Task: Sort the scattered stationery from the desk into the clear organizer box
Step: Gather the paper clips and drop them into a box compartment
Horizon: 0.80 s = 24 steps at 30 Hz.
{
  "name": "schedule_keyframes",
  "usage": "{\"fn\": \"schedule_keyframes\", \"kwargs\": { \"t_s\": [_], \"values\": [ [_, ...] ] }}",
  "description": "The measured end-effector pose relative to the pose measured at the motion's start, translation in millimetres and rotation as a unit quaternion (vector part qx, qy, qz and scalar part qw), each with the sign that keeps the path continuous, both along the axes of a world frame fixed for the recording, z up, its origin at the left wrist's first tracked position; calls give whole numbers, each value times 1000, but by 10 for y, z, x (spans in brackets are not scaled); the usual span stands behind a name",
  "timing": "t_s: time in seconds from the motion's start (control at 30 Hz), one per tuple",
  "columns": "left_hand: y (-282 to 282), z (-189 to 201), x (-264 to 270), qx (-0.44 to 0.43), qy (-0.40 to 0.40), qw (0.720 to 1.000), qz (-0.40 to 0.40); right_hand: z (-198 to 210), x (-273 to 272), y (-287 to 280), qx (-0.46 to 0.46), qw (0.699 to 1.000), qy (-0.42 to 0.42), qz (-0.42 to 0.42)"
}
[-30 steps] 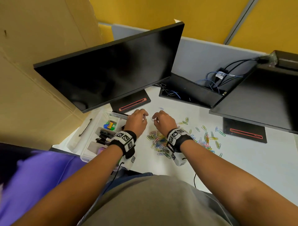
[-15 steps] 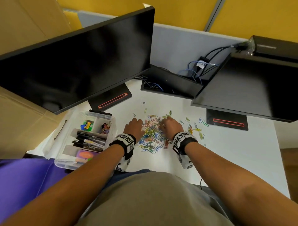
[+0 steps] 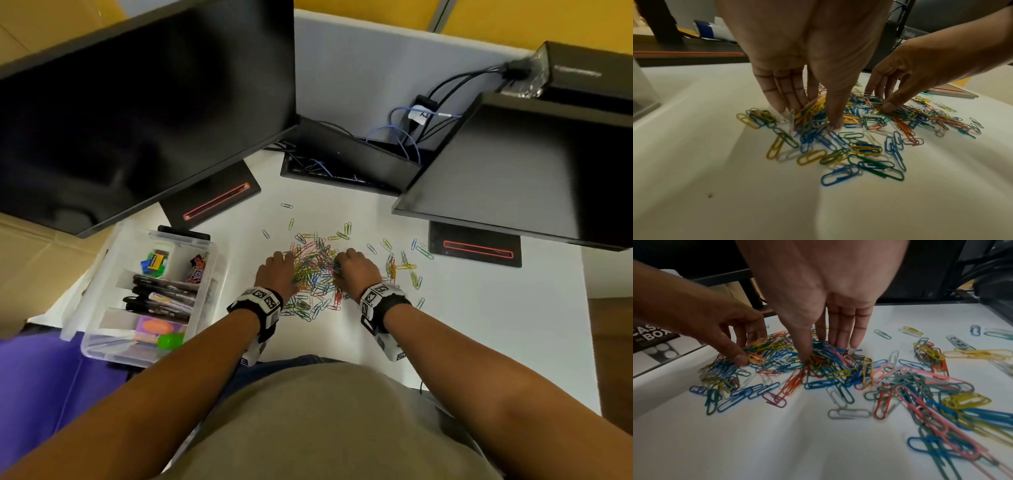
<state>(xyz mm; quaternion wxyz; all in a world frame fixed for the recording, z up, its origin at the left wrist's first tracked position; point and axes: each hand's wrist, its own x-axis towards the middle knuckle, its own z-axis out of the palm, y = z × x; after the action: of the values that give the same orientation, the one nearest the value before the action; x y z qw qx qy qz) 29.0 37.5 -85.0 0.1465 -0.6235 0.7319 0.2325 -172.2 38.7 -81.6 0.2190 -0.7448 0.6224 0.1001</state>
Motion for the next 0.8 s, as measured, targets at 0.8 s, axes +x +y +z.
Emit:
{"fn": "schedule_keyframes", "kwargs": {
  "t_s": [0.8],
  "values": [
    [-134,291,-6,-55,145,985,70,105,-183,-72,-19,982,-138,-124]
  ]
}}
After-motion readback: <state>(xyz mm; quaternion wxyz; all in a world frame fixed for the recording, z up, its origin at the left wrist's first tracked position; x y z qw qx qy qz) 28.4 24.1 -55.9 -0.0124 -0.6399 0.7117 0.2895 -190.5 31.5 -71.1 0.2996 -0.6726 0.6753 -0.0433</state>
